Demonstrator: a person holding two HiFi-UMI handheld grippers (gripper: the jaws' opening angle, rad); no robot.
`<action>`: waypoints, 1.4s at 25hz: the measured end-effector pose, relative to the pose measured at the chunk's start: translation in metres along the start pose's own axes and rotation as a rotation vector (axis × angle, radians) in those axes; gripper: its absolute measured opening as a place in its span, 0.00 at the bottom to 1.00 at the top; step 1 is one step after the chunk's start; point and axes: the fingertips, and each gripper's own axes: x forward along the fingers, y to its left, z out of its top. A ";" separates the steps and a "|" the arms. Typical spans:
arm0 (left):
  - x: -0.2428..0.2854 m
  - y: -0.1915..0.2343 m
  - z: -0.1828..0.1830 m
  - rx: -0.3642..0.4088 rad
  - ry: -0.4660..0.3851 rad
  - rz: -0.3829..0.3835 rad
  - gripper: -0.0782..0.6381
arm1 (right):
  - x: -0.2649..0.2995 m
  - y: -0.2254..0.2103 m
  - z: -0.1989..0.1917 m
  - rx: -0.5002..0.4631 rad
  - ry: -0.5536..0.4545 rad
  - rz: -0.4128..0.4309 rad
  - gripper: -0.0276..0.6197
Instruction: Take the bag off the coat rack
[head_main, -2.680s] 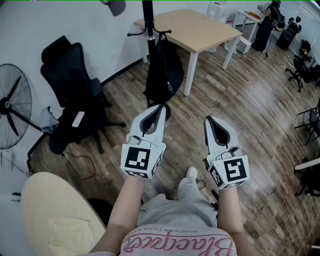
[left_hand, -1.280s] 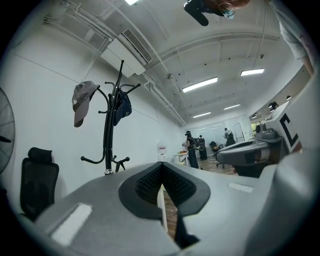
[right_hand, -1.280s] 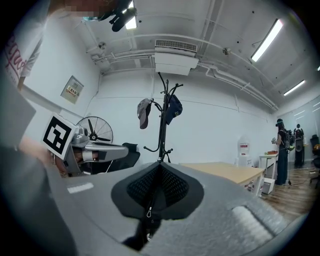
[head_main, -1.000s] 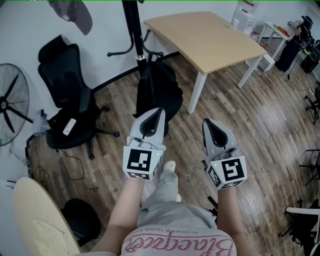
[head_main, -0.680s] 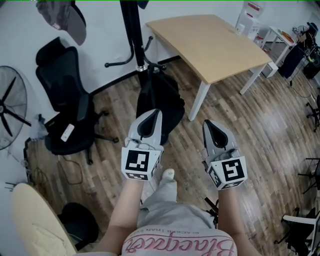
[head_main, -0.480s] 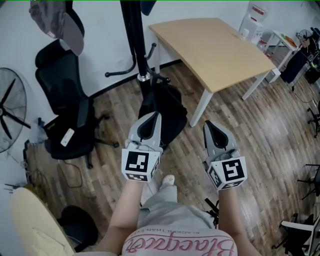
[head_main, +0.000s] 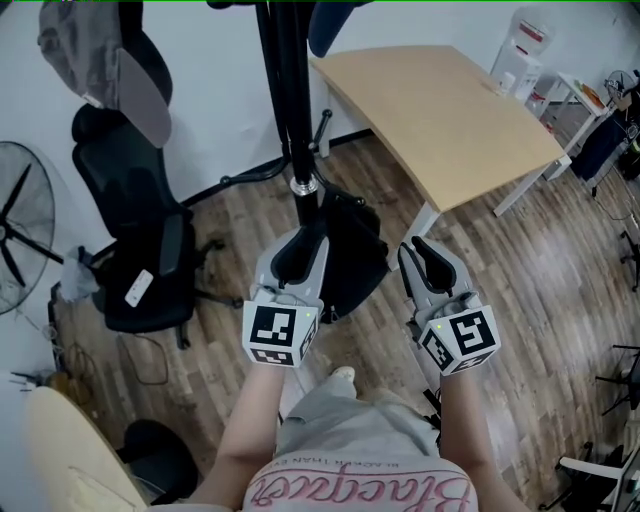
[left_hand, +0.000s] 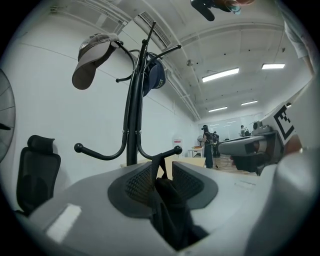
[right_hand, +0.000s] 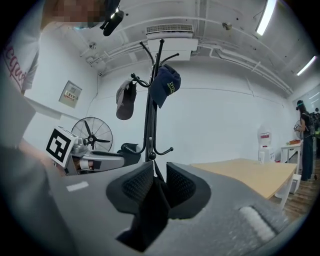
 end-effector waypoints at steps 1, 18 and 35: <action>0.000 0.002 -0.002 -0.003 0.003 -0.001 0.33 | 0.004 0.002 0.000 0.013 -0.006 0.017 0.19; 0.013 0.005 -0.017 -0.098 0.032 0.169 0.84 | 0.037 -0.021 -0.022 0.080 0.020 0.239 0.68; -0.001 -0.004 -0.052 -0.134 0.109 0.550 0.87 | 0.063 -0.053 -0.060 0.062 0.115 0.563 0.75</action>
